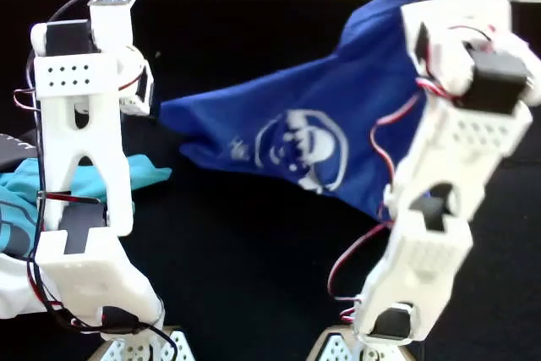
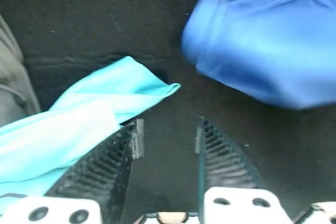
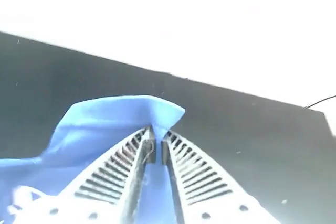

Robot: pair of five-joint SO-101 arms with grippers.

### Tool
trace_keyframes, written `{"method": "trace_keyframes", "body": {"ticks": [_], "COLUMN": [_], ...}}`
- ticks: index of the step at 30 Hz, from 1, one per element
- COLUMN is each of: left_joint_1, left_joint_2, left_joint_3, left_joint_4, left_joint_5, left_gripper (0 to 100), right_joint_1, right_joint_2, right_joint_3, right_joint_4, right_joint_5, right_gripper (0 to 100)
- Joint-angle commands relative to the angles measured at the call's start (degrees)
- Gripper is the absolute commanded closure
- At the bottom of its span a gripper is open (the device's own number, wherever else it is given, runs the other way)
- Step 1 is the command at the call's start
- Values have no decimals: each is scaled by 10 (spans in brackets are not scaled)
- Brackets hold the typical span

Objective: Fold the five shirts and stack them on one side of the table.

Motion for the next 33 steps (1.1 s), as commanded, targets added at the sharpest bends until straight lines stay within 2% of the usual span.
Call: {"method": "trace_keyframes", "body": {"ticks": [1, 8, 11, 15, 20, 25, 33], "left_joint_1": [-5, 33, 58, 100, 155, 195, 195], "left_joint_2": [-33, 2, 41, 92, 131, 199, 393], "left_joint_3": [-6, 44, 44, 44, 27, -49, -252], "left_joint_4": [6, -26, -74, -148, -222, -267, -287], "left_joint_5": [1, 0, 3, 4, 5, 32, 33], "left_gripper": [807, 807, 807, 807, 807, 807, 807], "right_joint_1": [6, 16, 25, 43, 111, 153, 155], "right_joint_2": [-117, -363, -460, -576, -718, -818, -897], "right_joint_3": [116, 487, 669, 881, 1087, 1225, 1285], "right_joint_4": [6, 5, 3, -6, -68, -91, -81], "right_joint_5": [7, 10, 15, 61, 112, 143, 141], "right_gripper": [993, 993, 993, 993, 993, 993, 993]}}
